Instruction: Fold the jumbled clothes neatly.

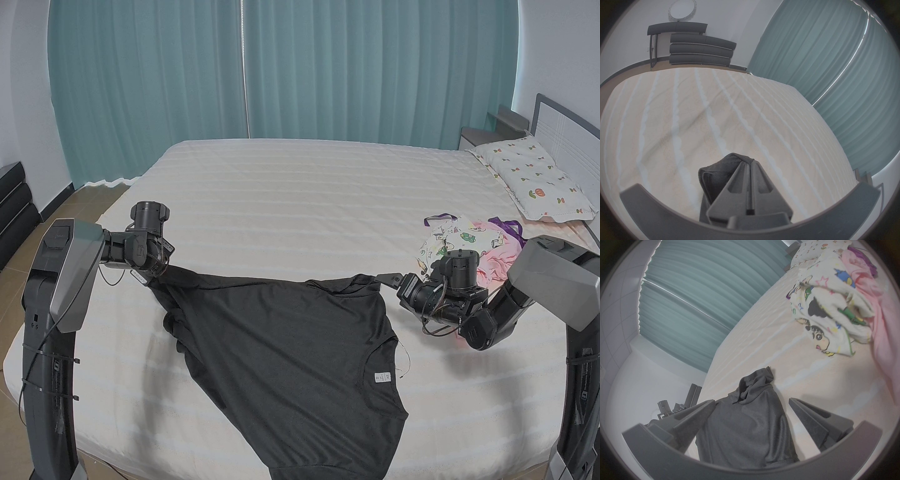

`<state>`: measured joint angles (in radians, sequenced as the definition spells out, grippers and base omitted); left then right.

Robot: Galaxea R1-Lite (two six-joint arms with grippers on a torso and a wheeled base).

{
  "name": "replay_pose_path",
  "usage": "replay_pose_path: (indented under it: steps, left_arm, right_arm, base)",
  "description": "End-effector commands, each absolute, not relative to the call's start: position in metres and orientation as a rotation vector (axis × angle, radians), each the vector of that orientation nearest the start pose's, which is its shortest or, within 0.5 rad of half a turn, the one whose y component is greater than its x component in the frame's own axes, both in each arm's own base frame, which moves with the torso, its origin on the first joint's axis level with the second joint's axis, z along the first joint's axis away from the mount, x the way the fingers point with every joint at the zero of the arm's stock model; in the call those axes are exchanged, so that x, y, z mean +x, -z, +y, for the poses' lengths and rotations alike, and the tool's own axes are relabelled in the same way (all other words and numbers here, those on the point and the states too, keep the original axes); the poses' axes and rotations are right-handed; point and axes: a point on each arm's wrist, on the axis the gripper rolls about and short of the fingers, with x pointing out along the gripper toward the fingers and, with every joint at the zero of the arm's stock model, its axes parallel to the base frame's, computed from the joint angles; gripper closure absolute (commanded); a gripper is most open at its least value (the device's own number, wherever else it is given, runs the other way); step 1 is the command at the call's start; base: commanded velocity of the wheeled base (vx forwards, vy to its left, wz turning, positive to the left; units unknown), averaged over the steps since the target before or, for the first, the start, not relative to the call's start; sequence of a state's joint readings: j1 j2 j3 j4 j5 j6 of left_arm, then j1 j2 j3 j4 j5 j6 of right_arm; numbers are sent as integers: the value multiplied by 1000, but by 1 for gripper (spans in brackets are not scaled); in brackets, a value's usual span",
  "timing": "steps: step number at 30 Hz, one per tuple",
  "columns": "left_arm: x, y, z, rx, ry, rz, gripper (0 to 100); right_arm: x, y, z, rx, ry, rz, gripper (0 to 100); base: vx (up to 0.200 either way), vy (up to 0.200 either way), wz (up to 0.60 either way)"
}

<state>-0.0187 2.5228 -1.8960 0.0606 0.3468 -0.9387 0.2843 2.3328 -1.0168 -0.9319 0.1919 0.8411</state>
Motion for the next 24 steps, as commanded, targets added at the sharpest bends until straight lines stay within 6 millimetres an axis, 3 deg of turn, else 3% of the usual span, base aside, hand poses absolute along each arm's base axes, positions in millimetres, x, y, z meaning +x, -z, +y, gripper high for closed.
replay_pose_path:
  steps: [1,7,12,13,18,22,24]
  left_arm:
    - [498,-78,-2,-765,-606,485,100]
    - [492,-77,-2,-762,-613,502,100]
    - [490,-80,-4,-761,-610,502,100]
    - [490,-82,-5,-760,-604,499,100]
    - [489,-85,-7,-761,-599,495,100]
    - [489,-85,-9,-758,-598,500,100]
    - [488,-90,-10,-760,-593,493,100]
  right_arm:
    - [422,-11,144,772,-298,605,0]
    - [439,7,167,738,-296,663,0]
    - [447,14,171,700,-269,678,0]
    - [455,19,171,675,-228,660,100]
    - [456,22,169,669,-200,648,100]
    - [459,10,166,677,-196,613,100]
    - [468,-5,154,684,-150,537,100]
  base:
    - [0,0,0]
    - [0,0,0]
    - [0,0,0]
    - [0,0,0]
    - [0,0,0]
    - [0,0,0]
    - [0,0,0]
